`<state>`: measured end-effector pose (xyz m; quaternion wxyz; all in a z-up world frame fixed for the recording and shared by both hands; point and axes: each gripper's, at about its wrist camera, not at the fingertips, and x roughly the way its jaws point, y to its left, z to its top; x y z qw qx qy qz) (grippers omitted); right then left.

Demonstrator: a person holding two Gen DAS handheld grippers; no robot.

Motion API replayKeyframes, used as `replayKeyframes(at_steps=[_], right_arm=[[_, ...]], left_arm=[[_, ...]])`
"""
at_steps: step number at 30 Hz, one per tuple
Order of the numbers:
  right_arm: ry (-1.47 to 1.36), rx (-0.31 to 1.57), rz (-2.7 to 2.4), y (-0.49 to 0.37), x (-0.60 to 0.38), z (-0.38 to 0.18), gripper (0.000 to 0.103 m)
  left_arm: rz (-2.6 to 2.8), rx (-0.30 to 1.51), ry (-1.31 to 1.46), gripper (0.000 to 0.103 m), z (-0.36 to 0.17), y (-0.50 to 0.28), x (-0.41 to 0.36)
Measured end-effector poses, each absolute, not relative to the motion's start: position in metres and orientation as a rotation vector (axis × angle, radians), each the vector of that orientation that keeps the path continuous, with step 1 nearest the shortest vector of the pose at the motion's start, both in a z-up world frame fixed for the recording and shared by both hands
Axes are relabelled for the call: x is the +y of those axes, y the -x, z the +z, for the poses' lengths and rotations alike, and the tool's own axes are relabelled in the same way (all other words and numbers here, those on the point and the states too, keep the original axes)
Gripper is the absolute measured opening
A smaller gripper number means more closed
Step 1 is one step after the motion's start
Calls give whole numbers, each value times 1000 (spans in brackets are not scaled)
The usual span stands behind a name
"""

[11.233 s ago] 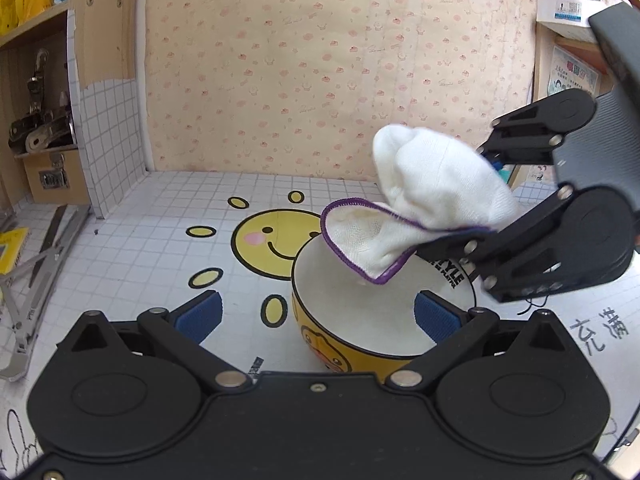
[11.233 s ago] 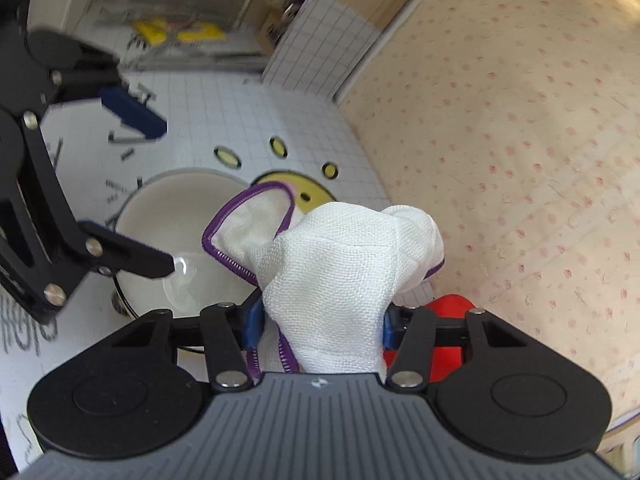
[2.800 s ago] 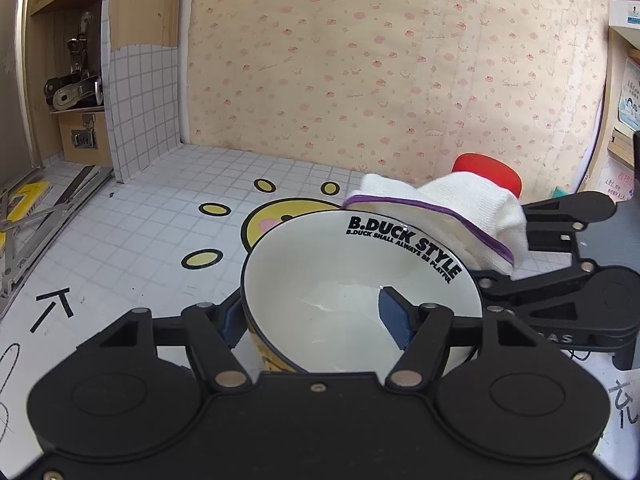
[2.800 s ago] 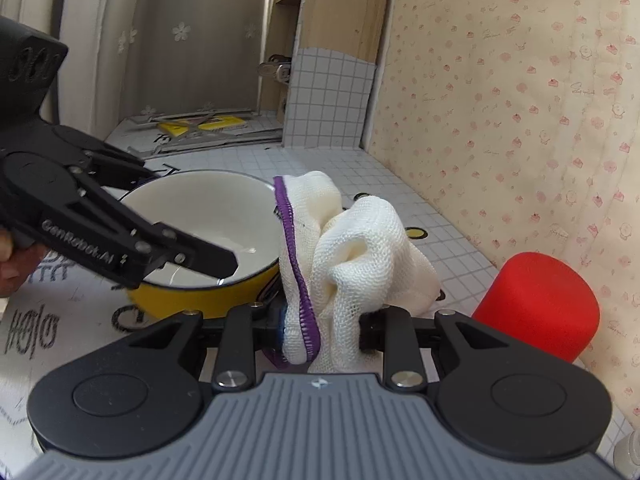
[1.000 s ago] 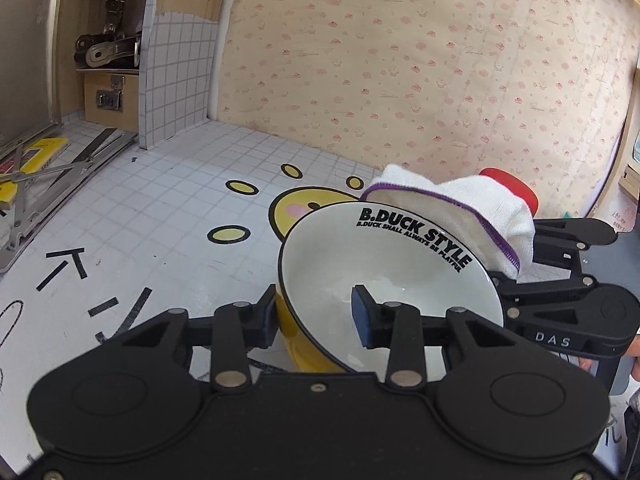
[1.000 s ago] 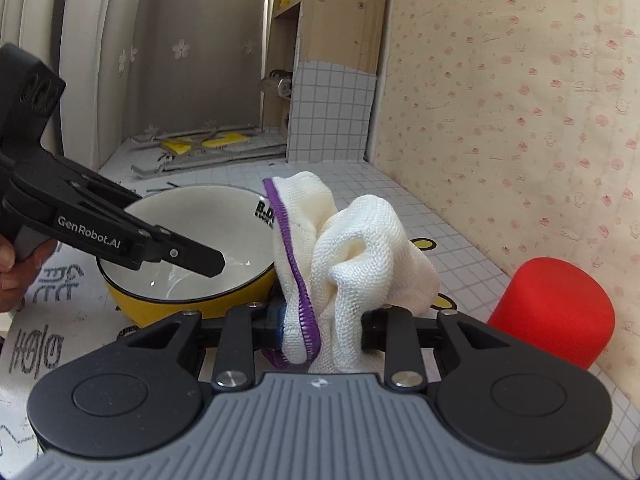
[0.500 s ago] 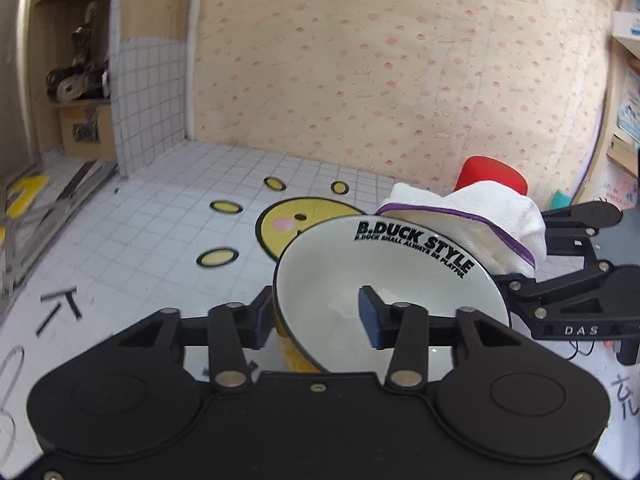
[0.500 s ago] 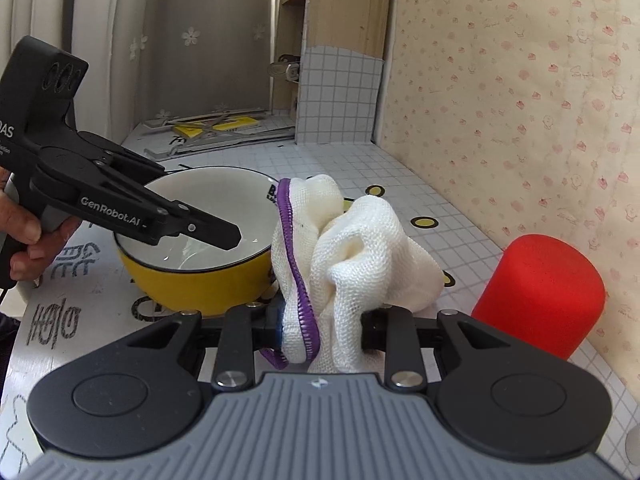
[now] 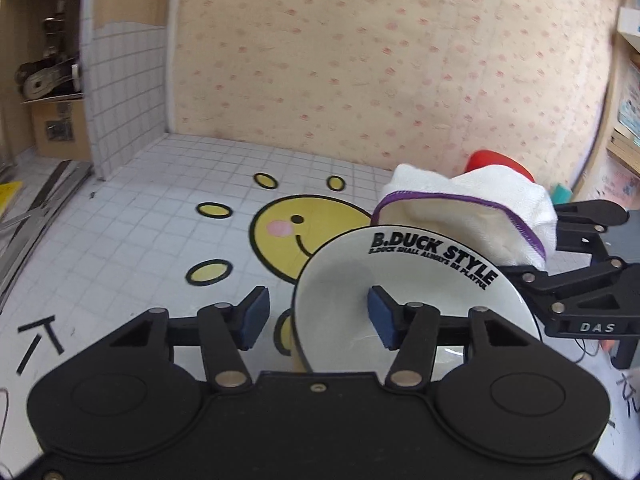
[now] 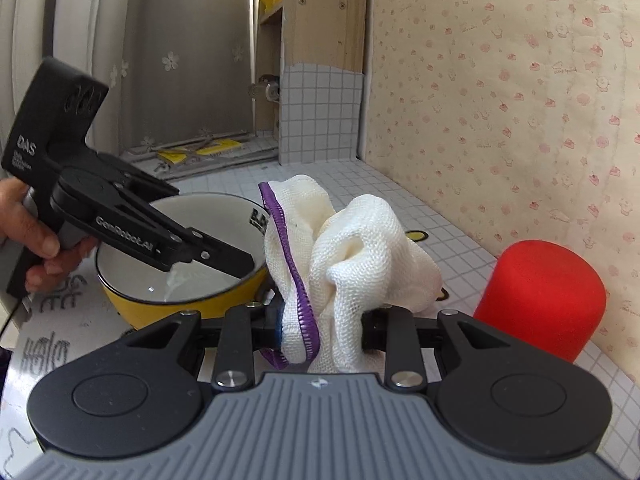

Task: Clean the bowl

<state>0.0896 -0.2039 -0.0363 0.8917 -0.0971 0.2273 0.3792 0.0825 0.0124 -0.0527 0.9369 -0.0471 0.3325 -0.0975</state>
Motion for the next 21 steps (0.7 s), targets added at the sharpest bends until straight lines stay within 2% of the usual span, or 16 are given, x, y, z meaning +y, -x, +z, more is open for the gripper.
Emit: replayKeyframes(at_steps=[7,16,21], right_arm=[[153,450,774,-97,-198,-38,32],[249,537,861,-83,-209,-35,32],[229,496,817,-84,-208,-33,32]], left_arm=[[-94,669,181,57,-58,-65,7],[-80,667,177,57,-57,-68,7],[-99,661,156,57,-57,-67,3]])
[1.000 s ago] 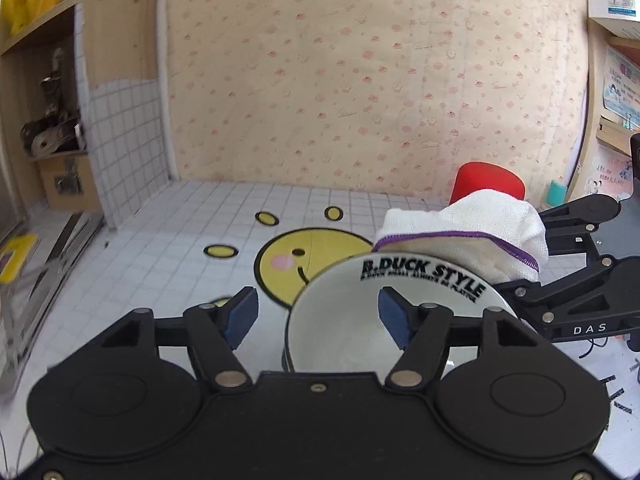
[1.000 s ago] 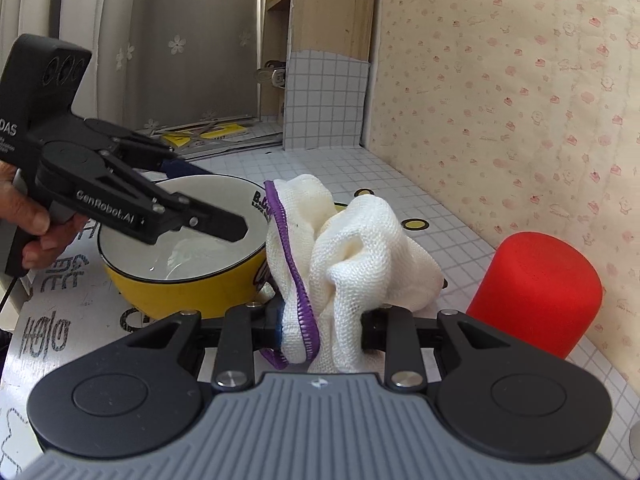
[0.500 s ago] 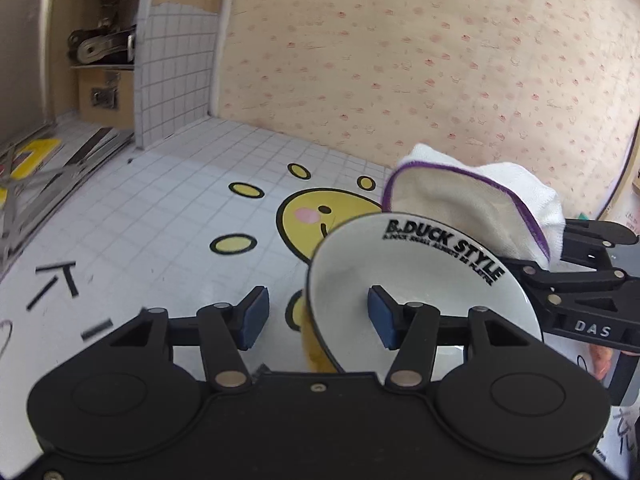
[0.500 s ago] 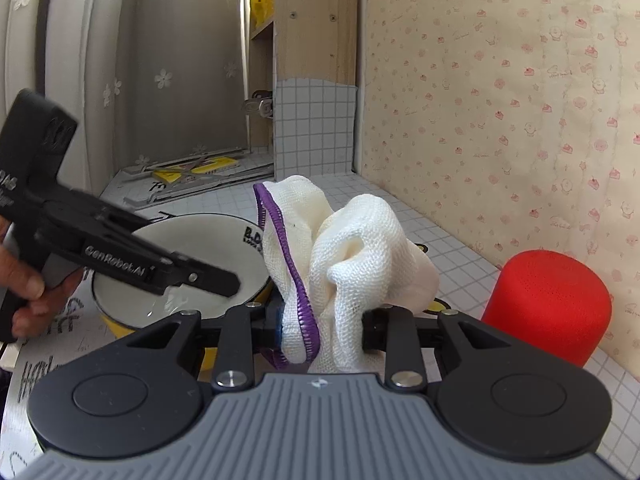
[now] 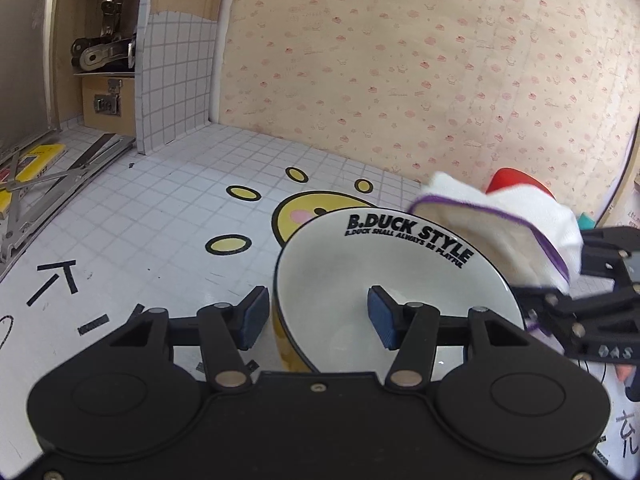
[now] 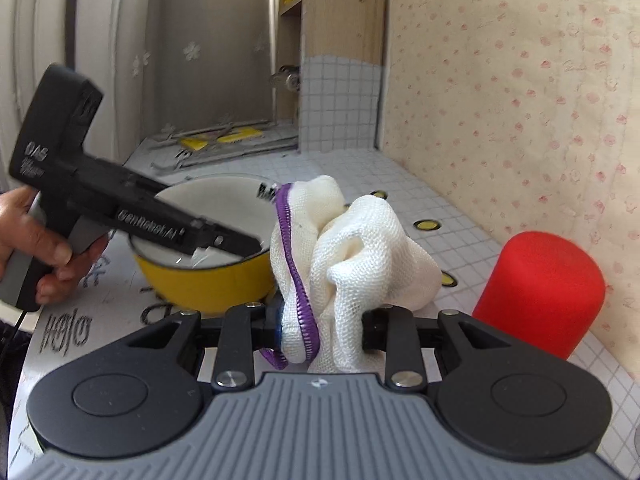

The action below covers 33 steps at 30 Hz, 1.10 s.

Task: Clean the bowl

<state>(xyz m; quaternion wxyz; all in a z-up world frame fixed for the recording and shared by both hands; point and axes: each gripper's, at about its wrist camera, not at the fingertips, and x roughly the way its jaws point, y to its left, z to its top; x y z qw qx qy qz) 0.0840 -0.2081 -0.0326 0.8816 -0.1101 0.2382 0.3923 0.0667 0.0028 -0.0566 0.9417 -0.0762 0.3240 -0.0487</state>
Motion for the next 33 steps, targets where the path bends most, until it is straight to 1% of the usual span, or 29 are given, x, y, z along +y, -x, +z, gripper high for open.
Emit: replayKeyframes(at_steps=[4,11,15,18,21,26,33], right_arm=[[222,466,790,-89,-192,-37,33],[256,537,881,-79,-202,-35,33],[248,542,875,-77,-208,-33,33],[246,545,866,-77,-208,-34,33],[247,556,878,-76,-209,-34,33],[243,570,903,-71,-214,-33,33],[182,516,844,-79,-212,-31,33]], left_arm=[[-107,661,147,57,-56,-64,-1],[-97,679,145,57,-56,-70,4],[-113,675,119,57,-52,-74,10],[-147,664,84,59,-49,-80,14],[-154,674,109,59,-51,-84,18],[-130,671,163,51,-56,-78,14],[-96,678,208,51,-57,-79,2]])
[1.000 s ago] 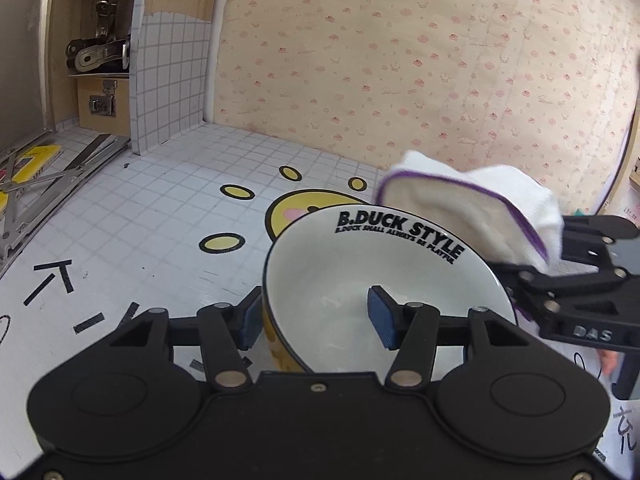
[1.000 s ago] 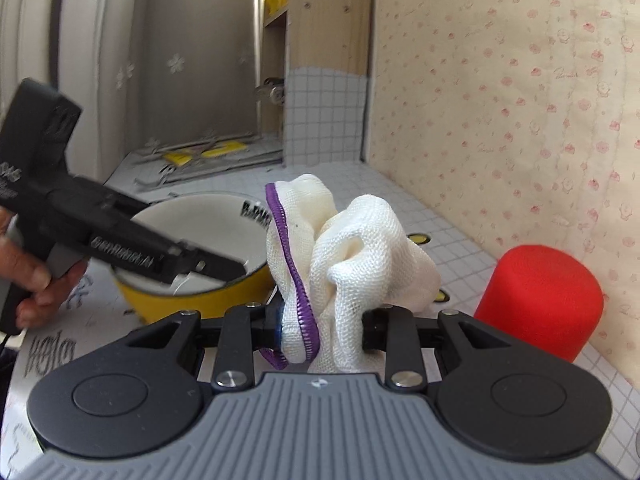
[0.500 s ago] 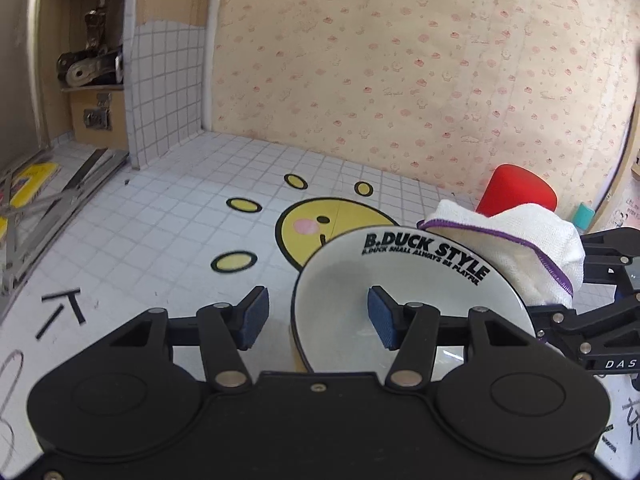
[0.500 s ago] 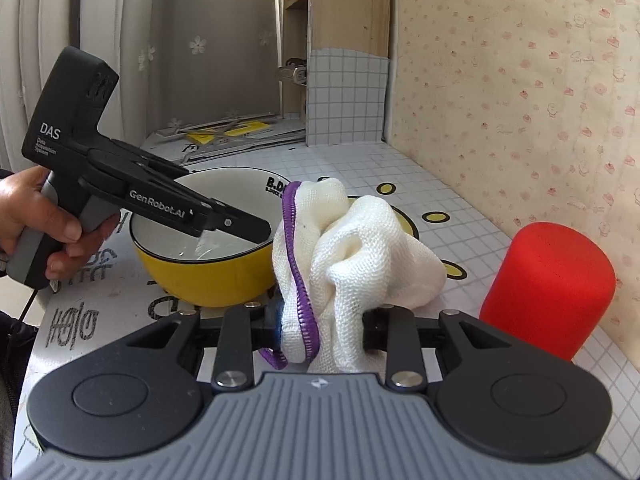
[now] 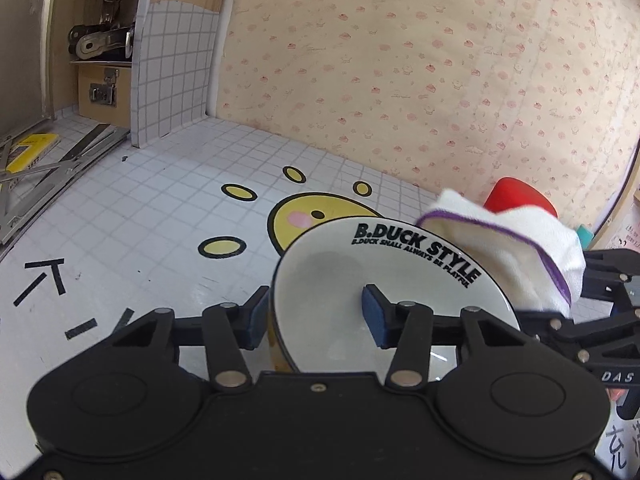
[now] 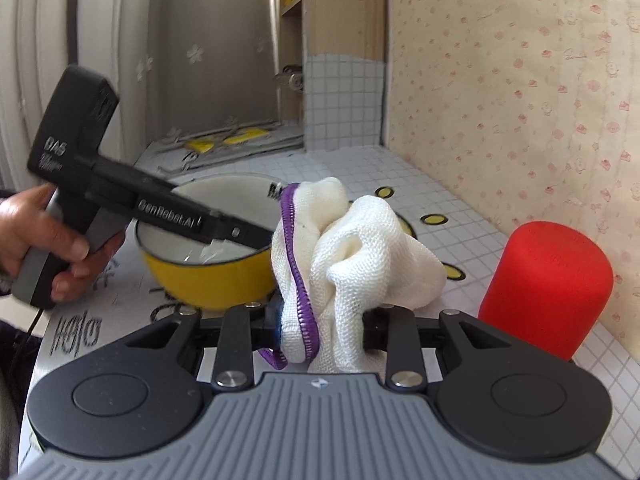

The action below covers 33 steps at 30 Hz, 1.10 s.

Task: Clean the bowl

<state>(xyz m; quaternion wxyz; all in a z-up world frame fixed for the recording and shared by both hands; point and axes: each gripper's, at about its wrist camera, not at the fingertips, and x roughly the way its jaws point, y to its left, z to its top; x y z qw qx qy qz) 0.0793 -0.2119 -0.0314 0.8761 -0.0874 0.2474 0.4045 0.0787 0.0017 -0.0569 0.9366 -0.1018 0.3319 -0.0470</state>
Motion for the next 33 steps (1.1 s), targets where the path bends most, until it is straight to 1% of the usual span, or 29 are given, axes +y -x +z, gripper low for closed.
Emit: replayKeyframes(at_steps=[7,12,14,15,18,26,28,30,31,32,33], right_arm=[[119,479,758,-95,-208,-35,34],[128,499,761,-97,-210,-39,34],[139,509,764,-96,-212,-40,34],[151,518,771,-94,-214,-39,34],[174,530,801,-88,-218,-37,33],[177,541,827,-82,-226,-34,33],[174,529,827,-81,-226,-32,34],[160,510,815,-82,-223,-31,34],[155,501,808,-83,-222,-31,34],[152,494,803,-84,-221,-31,34],[146,489,792,-85,-218,-32,34]], left_arm=[[-61,684,223,51,-58,-81,-12],[-91,692,182,52,-55,-78,-12],[-111,673,127,60,-50,-73,-11],[-120,663,100,61,-48,-70,-11],[-148,637,23,61,-42,-69,-8],[-156,654,-6,61,-43,-80,-4],[-160,675,21,59,-48,-82,-4],[-168,680,38,53,-51,-83,-4],[-173,680,42,47,-51,-83,-4],[-178,683,48,37,-51,-83,-4],[-184,689,56,35,-51,-84,-3]])
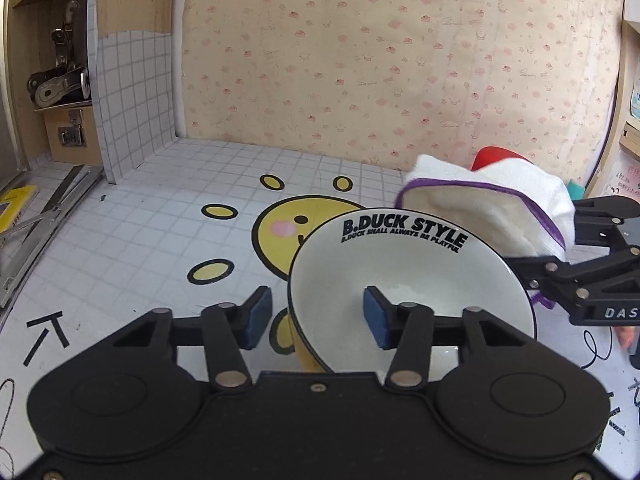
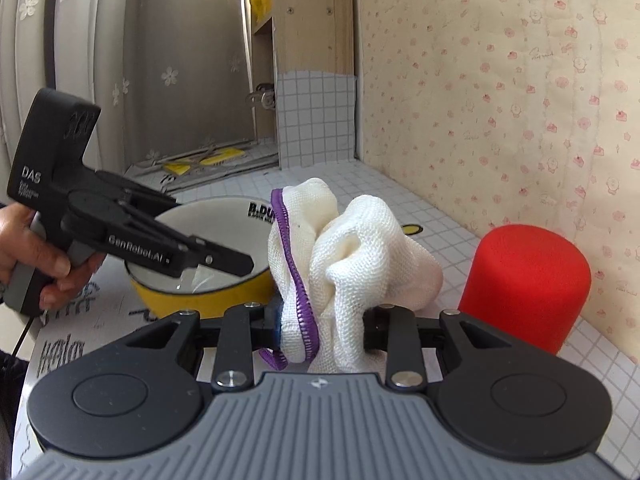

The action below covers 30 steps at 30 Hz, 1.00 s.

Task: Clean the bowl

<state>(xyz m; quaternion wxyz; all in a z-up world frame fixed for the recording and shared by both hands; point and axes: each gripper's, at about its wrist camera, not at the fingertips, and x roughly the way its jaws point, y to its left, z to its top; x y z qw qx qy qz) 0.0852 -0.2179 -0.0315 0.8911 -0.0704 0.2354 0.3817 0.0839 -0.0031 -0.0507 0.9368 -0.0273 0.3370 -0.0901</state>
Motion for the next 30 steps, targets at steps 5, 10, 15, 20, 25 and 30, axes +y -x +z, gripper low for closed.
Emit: replayKeyframes(at_steps=[5,10,15,20,25,30], right_arm=[[179,519,801,-85,-214,-34,34],[194,549,883,-75,-225,-30,34],[193,549,882,-76,-224,-29,34],[198,533,827,-83,-213,-34,34],[209,551,876,-78,-218,-33,34],[214,556,919,-68,-229,-26,34]], left_arm=[[-187,695,61,28,-49,-84,-3],[-170,695,107,23,-49,-81,2],[-144,709,125,22,-47,-76,0],[-121,709,153,22,-47,-69,2],[-108,705,156,22,-47,-66,0],[-99,710,166,22,-48,-68,-3]])
